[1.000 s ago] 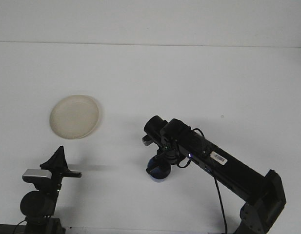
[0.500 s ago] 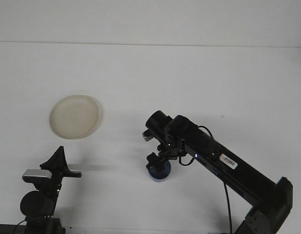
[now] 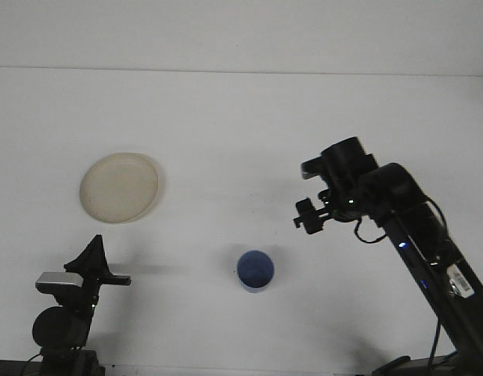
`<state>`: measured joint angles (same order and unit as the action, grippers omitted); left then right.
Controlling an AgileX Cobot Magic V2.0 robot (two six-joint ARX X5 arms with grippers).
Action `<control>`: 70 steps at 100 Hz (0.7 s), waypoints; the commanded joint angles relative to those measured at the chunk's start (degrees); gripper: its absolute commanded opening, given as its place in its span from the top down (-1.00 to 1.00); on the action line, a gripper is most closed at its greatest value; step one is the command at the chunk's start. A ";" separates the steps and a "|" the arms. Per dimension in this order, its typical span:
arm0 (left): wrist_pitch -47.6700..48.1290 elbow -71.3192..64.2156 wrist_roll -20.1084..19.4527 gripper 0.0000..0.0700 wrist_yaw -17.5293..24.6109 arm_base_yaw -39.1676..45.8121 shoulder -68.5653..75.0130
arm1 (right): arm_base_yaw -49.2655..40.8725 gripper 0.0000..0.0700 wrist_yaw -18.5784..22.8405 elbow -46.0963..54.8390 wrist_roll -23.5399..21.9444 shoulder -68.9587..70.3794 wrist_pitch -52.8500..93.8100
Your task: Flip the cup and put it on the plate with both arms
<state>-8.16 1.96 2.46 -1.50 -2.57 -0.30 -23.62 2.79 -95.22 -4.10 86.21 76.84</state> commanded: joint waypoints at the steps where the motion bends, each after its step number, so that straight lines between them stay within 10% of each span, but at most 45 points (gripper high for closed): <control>1: -0.79 -1.16 -0.31 0.97 0.22 0.04 0.11 | 3.26 -0.35 -0.02 -1.07 2.86 -0.90 1.51; 70: -0.79 -1.16 -0.31 0.97 0.22 0.04 0.11 | 22.16 -0.34 -0.02 27.78 2.08 -34.38 -19.80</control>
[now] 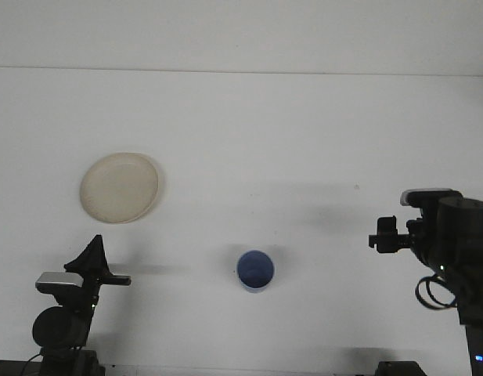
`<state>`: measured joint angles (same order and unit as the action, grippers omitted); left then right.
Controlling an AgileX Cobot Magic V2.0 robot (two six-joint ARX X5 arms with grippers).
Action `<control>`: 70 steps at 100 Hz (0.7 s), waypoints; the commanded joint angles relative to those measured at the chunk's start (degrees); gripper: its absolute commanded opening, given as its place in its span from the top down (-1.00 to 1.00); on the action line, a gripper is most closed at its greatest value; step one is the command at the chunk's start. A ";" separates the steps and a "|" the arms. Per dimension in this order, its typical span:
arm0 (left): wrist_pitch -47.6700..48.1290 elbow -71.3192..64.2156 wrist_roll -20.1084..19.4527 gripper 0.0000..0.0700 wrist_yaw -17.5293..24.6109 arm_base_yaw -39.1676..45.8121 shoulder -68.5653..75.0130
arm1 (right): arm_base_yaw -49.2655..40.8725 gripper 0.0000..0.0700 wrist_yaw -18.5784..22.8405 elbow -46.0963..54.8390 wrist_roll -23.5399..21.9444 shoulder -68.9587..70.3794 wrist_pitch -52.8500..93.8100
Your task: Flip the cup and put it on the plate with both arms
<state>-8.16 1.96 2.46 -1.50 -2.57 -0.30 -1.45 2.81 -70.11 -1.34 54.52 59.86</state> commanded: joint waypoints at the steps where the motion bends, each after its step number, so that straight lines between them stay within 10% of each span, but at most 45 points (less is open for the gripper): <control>1: -0.79 -1.14 -0.31 0.97 0.22 0.04 0.11 | 0.00 -0.34 -0.07 3.39 -0.77 -3.37 -3.39; 70: -0.79 -1.14 -0.31 0.97 0.22 0.04 0.11 | -0.13 -0.34 0.17 37.48 -2.71 -28.94 -41.00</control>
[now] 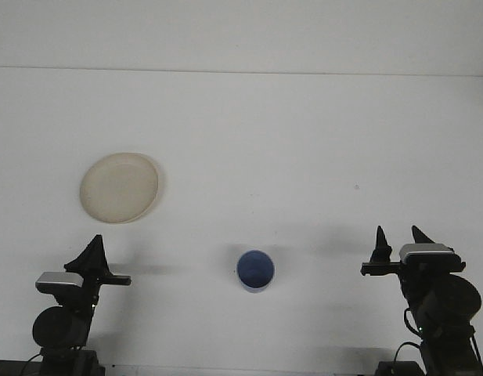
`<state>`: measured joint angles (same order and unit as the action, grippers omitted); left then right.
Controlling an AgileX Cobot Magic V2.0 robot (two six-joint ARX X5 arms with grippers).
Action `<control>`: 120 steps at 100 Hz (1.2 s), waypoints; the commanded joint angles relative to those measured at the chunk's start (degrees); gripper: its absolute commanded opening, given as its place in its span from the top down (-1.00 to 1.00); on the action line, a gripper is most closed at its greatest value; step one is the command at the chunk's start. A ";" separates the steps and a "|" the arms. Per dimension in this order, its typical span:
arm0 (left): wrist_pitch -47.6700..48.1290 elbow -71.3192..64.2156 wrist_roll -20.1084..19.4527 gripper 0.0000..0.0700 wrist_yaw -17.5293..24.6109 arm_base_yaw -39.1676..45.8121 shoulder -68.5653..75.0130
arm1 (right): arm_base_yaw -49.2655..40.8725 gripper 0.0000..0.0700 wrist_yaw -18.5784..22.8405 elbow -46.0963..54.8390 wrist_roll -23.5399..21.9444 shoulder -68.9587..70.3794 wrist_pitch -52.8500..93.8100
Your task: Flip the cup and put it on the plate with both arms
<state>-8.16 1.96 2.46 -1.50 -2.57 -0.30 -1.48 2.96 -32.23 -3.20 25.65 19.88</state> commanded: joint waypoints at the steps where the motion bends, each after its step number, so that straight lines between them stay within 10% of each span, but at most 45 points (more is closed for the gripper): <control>1: -0.79 -1.14 -0.31 0.97 0.22 0.04 0.11 | -0.11 -0.34 0.02 -0.39 -0.85 -0.07 -1.05; 89: -1.70 2.25 1.62 0.97 0.22 0.04 0.02 | -0.11 -0.34 -0.02 -0.42 0.26 -0.09 -1.14; 120: 16.81 22.05 2.71 0.97 0.26 0.04 -7.78 | -0.09 -0.34 -0.07 -0.42 0.26 -0.09 -1.14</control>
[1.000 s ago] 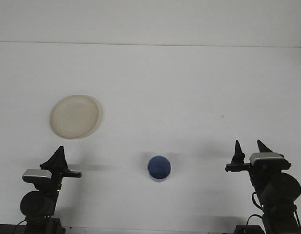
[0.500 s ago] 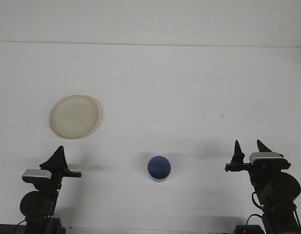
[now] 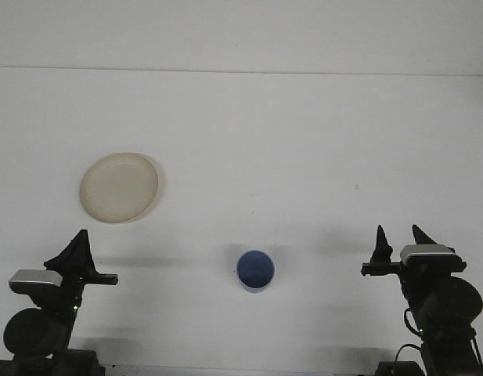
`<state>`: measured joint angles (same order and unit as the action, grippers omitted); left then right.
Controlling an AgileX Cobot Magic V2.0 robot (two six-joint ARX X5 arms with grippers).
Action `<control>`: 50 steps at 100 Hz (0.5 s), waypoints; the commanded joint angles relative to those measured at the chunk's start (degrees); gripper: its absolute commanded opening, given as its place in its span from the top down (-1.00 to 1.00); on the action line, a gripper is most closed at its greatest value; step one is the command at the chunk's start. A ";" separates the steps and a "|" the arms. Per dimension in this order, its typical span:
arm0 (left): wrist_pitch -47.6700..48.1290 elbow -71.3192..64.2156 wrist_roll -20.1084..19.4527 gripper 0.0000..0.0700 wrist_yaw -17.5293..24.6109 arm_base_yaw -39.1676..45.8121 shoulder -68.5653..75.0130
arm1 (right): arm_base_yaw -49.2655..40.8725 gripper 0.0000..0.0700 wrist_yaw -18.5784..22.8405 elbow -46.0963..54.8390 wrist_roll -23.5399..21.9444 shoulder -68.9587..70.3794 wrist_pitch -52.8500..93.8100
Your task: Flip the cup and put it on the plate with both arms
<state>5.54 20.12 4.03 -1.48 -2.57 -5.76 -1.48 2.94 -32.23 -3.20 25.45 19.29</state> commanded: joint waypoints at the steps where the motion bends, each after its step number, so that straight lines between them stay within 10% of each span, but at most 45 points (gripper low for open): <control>1: 3.85 4.70 1.40 0.97 0.26 0.04 -2.84 | -0.09 -0.34 -0.04 -0.42 0.26 0.11 -0.55; 50: 41.51 37.68 0.37 0.97 2.60 0.04 -34.93 | -0.11 -0.34 -0.02 -0.42 0.24 0.11 -0.46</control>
<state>43.79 55.18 6.31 0.89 -2.52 -37.82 -1.48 2.94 -32.23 -3.20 25.45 19.31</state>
